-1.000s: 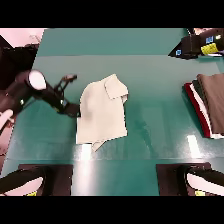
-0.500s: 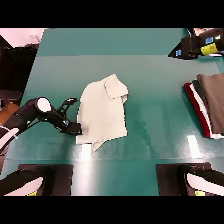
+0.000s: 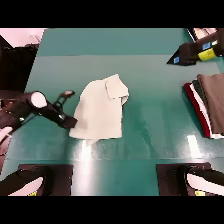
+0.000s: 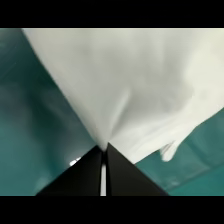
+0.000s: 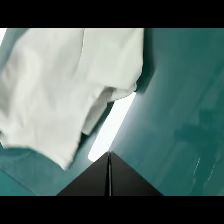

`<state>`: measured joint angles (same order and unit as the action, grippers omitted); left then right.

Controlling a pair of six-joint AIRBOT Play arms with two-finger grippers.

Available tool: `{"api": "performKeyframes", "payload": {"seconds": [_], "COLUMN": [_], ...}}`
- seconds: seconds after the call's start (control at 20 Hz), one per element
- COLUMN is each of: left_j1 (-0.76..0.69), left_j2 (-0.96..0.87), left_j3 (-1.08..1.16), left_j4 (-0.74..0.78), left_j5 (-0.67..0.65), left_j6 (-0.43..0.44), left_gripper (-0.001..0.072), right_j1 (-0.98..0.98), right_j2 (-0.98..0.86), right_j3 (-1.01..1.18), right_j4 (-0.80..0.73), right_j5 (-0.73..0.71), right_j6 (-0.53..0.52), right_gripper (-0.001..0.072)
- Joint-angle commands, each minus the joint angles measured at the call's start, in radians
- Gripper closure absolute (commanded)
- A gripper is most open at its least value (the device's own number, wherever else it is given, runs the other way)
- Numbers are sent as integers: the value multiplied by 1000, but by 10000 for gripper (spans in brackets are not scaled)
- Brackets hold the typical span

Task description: Fold the shirts.

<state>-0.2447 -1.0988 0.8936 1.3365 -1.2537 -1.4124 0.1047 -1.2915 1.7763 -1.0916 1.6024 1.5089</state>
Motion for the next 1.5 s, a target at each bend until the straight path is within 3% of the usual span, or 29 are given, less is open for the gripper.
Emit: {"api": "performKeyframes", "payload": {"seconds": [0.0, 0.05, 0.1, 0.15, 0.35, 0.6, 0.7, 0.8, 0.85, 0.9, 0.95, 1.25, 1.45], "left_j1": [0, 0, 0, 0, 0, 0, 0, 0, 0, 0, 0, 32, 79], "left_j2": [76, 88, 90, 90, 89, 89, 89, 89, 89, 89, 89, 89, 89], "left_j3": [218, 281, 329, 361, 370, 370, 370, 370, 370, 370, 371, 463, 667], "left_j4": [350, 386, 388, 380, 357, 351, 350, 350, 349, 349, 352, 425, 401], "left_j5": [-94, -99, -100, -94, -84, -90, -90, -93, -93, -93, -93, -114, -117], "left_j6": [-28, -29, -28, -29, -29, -78, -80, -81, -81, -81, -81, -82, -81], "left_gripper": [687, 687, 687, 687, 687, 687, 687, 687, 687, 687, 687, 688, 688], "right_j1": [42, 66, 86, 103, 149, 215, 244, 265, 273, 274, 273, 122, -25], "right_j2": [-5, -6, -15, -34, -192, -431, -502, -551, -563, -564, -552, -240, 62], "right_j3": [-163, -245, -315, -372, -465, -368, -314, -269, -254, -246, -241, -237, -237], "right_j4": [2, 6, 29, 64, 185, 298, 299, 305, 304, 306, 301, 38, -10], "right_j5": [-60, -143, -224, -298, -513, -546, -542, -525, -520, -514, -502, -406, -394], "right_j6": [0, 0, -1, -1, -33, -68, -67, -71, -81, -103, -122, -97, -96], "right_gripper": [687, 584, 345, 197, 188, 188, 193, 263, 414, 617, 694, 696, 697]}}
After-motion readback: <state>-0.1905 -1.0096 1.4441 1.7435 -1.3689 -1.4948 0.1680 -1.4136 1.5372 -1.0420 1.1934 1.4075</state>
